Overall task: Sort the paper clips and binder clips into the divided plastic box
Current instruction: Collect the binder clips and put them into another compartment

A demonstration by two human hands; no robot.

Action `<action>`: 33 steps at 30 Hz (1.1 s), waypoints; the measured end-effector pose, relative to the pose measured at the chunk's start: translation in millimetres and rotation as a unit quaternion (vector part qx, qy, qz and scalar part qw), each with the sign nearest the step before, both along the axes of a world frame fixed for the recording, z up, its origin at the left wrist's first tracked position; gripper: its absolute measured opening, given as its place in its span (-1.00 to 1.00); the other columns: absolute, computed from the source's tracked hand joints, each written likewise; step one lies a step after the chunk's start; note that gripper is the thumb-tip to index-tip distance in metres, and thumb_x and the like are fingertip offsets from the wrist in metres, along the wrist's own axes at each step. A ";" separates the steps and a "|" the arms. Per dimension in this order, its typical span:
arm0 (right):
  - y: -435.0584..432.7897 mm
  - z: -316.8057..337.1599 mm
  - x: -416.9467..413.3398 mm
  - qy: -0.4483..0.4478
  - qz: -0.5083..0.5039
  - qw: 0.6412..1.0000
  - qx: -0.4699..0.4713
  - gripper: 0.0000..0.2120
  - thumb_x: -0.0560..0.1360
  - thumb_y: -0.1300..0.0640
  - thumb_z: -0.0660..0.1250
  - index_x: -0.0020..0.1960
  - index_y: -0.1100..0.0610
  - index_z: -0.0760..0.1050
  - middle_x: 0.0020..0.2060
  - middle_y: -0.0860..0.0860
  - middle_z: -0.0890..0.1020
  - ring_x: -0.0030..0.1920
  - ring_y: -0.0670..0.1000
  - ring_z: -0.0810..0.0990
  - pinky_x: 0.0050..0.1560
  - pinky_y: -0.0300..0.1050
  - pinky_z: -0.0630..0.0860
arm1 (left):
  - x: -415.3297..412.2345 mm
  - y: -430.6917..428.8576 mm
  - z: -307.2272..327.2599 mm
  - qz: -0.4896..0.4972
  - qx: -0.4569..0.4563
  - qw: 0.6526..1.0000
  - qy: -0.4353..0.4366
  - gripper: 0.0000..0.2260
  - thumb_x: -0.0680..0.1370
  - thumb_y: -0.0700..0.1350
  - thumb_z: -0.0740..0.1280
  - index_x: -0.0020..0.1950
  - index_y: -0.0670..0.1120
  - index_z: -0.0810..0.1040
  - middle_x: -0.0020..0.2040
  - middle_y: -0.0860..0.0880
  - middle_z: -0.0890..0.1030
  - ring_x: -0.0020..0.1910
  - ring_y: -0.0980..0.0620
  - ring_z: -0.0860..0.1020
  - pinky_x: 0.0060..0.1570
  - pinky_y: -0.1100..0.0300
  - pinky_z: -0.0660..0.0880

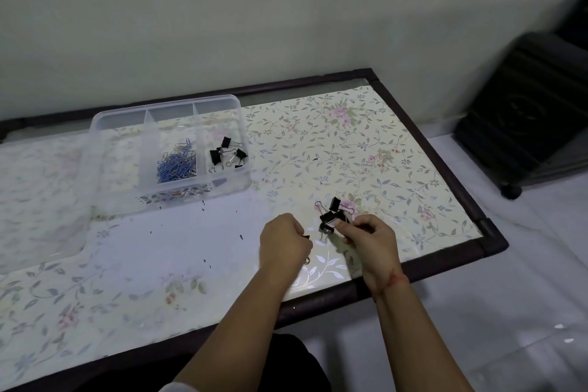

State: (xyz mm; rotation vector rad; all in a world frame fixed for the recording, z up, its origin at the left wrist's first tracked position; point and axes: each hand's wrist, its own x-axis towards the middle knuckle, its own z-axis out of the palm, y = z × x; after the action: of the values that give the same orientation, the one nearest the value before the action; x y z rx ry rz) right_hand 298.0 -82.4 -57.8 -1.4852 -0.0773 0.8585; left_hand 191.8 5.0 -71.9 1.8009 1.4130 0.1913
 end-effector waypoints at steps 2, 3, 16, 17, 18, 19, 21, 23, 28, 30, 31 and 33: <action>-1.6 -0.7 2.6 0.039 -0.029 0.999 0.017 -0.77 0.39 0.40 0.41 -0.08 0.18 0.43 -0.32 0.11 0.50 -0.46 -0.05 0.54 -0.38 -0.24 0.56 | -0.4 0.4 0.7 0.015 -0.026 0.999 -0.027 -0.85 0.28 -0.29 0.34 -0.30 -0.04 0.51 -0.32 0.08 0.56 -0.30 0.05 0.52 -0.38 0.26 0.40; -1.9 -0.1 5.1 0.076 -0.043 0.996 0.032 -0.75 0.43 0.40 0.36 0.03 0.18 0.42 -0.29 0.12 0.52 -0.42 -0.04 0.56 -0.29 -0.17 0.59 | -0.2 0.4 2.9 0.028 -0.040 0.998 -0.048 -0.87 0.28 -0.27 0.34 -0.30 -0.04 0.53 -0.34 0.06 0.58 -0.33 0.04 0.54 -0.35 0.24 0.44; 8.6 -20.0 28.2 -0.422 0.261 0.844 -0.204 -0.69 0.35 0.36 0.34 0.03 0.08 0.54 -0.02 -0.06 0.44 -0.10 -0.07 0.47 -0.18 -0.43 0.32 | 13.7 -17.1 2.1 -0.100 0.041 0.994 0.008 -0.73 0.37 -0.09 0.40 0.03 -0.06 0.47 -0.06 0.00 0.44 -0.18 0.04 0.44 -0.28 0.25 0.30; 7.3 -19.9 30.1 -0.424 0.257 0.842 -0.211 -0.74 0.34 0.34 0.35 -0.03 0.08 0.53 -0.07 -0.05 0.47 -0.16 -0.07 0.46 -0.24 -0.45 0.29 | 14.8 -18.2 0.0 -0.123 0.072 0.989 0.027 -0.72 0.37 -0.08 0.41 0.03 -0.07 0.47 -0.04 -0.01 0.44 -0.16 0.02 0.43 -0.26 0.24 0.30; 5.3 -20.0 32.1 -0.424 0.254 0.841 -0.217 -0.76 0.34 0.34 0.35 -0.08 0.07 0.51 -0.11 -0.03 0.50 -0.20 -0.06 0.46 -0.26 -0.43 0.28 | 15.7 -18.2 -0.9 -0.131 0.086 0.987 0.029 -0.73 0.37 -0.08 0.41 0.02 -0.09 0.46 -0.04 -0.02 0.45 -0.15 0.01 0.43 -0.24 0.23 0.30; 2.8 -19.5 33.1 -0.421 0.253 0.844 -0.216 -0.77 0.34 0.33 0.35 -0.09 0.06 0.50 -0.13 -0.01 0.52 -0.21 -0.05 0.47 -0.26 -0.40 0.30 | 15.7 -17.0 -1.8 -0.130 0.095 0.987 0.025 -0.76 0.38 -0.09 0.40 0.00 -0.10 0.46 -0.05 -0.03 0.46 -0.15 0.01 0.43 -0.23 0.22 0.30; -2.5 -18.2 33.7 -0.416 0.259 0.846 -0.209 -0.72 0.35 0.31 0.36 0.00 0.05 0.50 -0.10 -0.03 0.53 -0.16 -0.04 0.49 -0.21 -0.31 0.35 | 13.5 -13.8 -4.3 -0.122 0.107 0.987 0.016 -0.81 0.39 -0.14 0.36 -0.04 -0.11 0.46 -0.09 -0.03 0.47 -0.17 0.01 0.43 -0.24 0.22 0.30; -5.2 -16.5 33.6 -0.421 0.276 0.838 -0.211 -0.61 0.34 0.25 0.40 0.14 0.03 0.49 -0.04 -0.05 0.46 -0.11 -0.03 0.49 -0.13 -0.24 0.37 | 10.0 -12.8 -5.0 -0.079 0.091 0.993 -0.013 -0.83 0.38 -0.14 0.35 -0.06 -0.10 0.47 -0.13 -0.01 0.49 -0.20 0.03 0.44 -0.29 0.23 0.30; -0.2 -12.8 34.3 -0.409 0.289 0.837 -0.220 -0.76 0.32 0.24 0.45 -0.03 0.09 0.55 -0.08 -0.04 0.44 -0.14 -0.04 0.51 -0.17 -0.26 0.41 | 9.8 -10.3 11.9 0.099 -0.127 0.969 -0.187 -0.84 0.42 -0.12 0.35 -0.07 -0.17 0.54 -0.22 -0.03 0.57 -0.30 0.07 0.50 -0.29 0.23 0.41; -0.2 -14.7 33.2 -0.407 0.289 0.838 -0.223 -0.82 0.34 0.24 0.43 -0.10 0.09 0.52 -0.10 -0.03 0.46 -0.16 -0.05 0.50 -0.18 -0.27 0.41 | 13.5 -6.7 16.7 0.115 -0.211 0.944 -0.226 -0.86 0.45 -0.12 0.31 -0.08 -0.17 0.56 -0.26 -0.08 0.58 -0.37 0.02 0.47 -0.39 0.23 0.38; -0.9 -14.8 32.8 -0.412 0.286 0.836 -0.221 -0.83 0.36 0.23 0.42 -0.09 0.07 0.50 -0.12 -0.03 0.48 -0.16 -0.04 0.50 -0.19 -0.28 0.40 | 14.9 -5.2 18.3 0.128 -0.244 0.930 -0.244 -0.87 0.47 -0.12 0.29 -0.09 -0.16 0.57 -0.29 -0.08 0.56 -0.41 0.01 0.44 -0.45 0.22 0.33; -4.1 -12.4 31.6 -0.394 0.251 0.864 -0.189 -0.85 0.42 0.24 0.38 -0.05 0.08 0.49 -0.18 -0.06 0.52 -0.18 -0.05 0.49 -0.25 -0.38 0.38 | 15.4 -1.9 21.0 0.176 -0.310 0.891 -0.282 -0.88 0.46 -0.13 0.28 -0.13 -0.15 0.58 -0.34 -0.08 0.52 -0.49 0.02 0.40 -0.48 0.21 0.25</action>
State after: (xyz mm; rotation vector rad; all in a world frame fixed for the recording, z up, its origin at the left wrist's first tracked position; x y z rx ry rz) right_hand 329.5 -86.5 -70.2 -2.1667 -0.9934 0.6255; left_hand 207.1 3.1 -51.0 0.8584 1.1741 0.3673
